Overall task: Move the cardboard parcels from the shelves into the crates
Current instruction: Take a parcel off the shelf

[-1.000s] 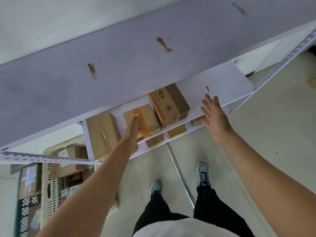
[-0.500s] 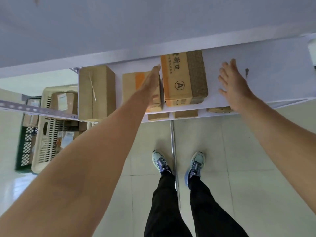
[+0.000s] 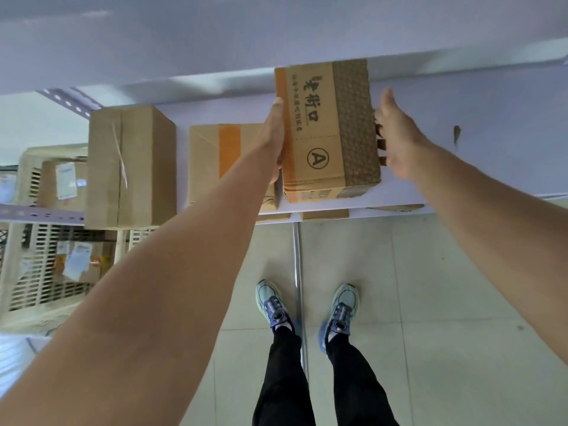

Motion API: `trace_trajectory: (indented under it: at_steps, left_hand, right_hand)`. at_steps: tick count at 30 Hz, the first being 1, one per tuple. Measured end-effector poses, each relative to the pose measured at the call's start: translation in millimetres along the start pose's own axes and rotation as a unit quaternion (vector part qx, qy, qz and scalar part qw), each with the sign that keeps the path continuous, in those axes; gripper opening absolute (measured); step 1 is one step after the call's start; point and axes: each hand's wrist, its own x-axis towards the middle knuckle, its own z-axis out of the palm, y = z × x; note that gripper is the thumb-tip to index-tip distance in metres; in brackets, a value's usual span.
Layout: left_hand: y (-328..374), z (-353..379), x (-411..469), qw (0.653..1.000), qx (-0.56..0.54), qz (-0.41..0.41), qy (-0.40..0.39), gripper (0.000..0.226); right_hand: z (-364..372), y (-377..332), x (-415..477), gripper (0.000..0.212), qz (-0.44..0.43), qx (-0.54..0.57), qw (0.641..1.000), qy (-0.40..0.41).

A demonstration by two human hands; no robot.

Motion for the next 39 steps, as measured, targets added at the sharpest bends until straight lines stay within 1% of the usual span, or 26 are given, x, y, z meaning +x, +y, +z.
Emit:
trace_trajectory:
  at_steps: [4, 8, 10, 13, 16, 19, 21, 24, 25, 27, 28, 30, 32, 35, 39]
  left_hand:
    - [-3, -1, -3, 0.997, -0.067, 0.024, 0.014, 0.07]
    - [0, -6, -13, 0.987, -0.144, 0.073, 0.016, 0.069]
    - [1, -6, -20, 0.982, -0.155, 0.103, 0.016, 0.07]
    - [-5, -4, -26, 0.978, -0.168, 0.12, 0.021, 0.072]
    - [-18, -3, -27, 0.977, -0.181, 0.114, 0.022, 0.066]
    - [-34, -1, -29, 0.982, -0.17, 0.08, 0.021, 0.062]
    - [-45, 0, -29, 0.985, -0.159, 0.067, 0.008, 0.064]
    - [-47, 6, -29, 0.991, -0.124, 0.045, -0.021, 0.071]
    - [-44, 10, -29, 0.993, -0.107, 0.033, -0.023, 0.074]
    - [-40, 16, -28, 0.996, -0.087, 0.017, -0.002, 0.077]
    - [-39, 17, -27, 0.996, -0.09, 0.016, 0.007, 0.077]
    - [-38, 14, -26, 0.993, -0.111, 0.028, 0.0, 0.08]
    - [-40, 8, -27, 0.986, -0.157, 0.039, -0.031, 0.084]
    - [-43, 4, -28, 0.966, -0.246, 0.048, -0.068, 0.081]
    - [-53, 6, -34, 0.97, -0.233, 0.029, -0.068, 0.088]
  right_hand:
    - [-6, -1, -6, 0.064, -0.04, 0.056, 0.997, 0.033]
    - [-17, -4, -13, 0.069, -0.115, 0.128, 0.983, 0.059]
    - [-19, -4, -16, 0.069, -0.139, 0.155, 0.976, 0.064]
    - [-20, 4, -18, 0.063, -0.162, 0.195, 0.965, 0.064]
    - [-21, 19, -21, 0.063, -0.16, 0.209, 0.963, 0.053]
    - [-24, 36, -24, 0.06, -0.133, 0.185, 0.972, 0.058]
    - [-28, 46, -23, 0.057, -0.115, 0.173, 0.976, 0.061]
    - [-32, 49, -20, 0.059, -0.096, 0.141, 0.983, 0.06]
    - [-31, 47, -19, 0.058, -0.088, 0.129, 0.986, 0.058]
    - [-29, 43, -19, 0.056, -0.079, 0.108, 0.99, 0.054]
    - [-29, 41, -19, 0.057, -0.079, 0.105, 0.99, 0.053]
    - [-31, 37, -19, 0.06, -0.075, 0.122, 0.988, 0.051]
    - [-35, 36, -21, 0.069, -0.078, 0.148, 0.985, 0.035]
    - [-35, 40, -24, 0.08, -0.091, 0.171, 0.981, 0.01]
    - [-28, 59, -22, 0.086, -0.082, 0.201, 0.976, -0.014]
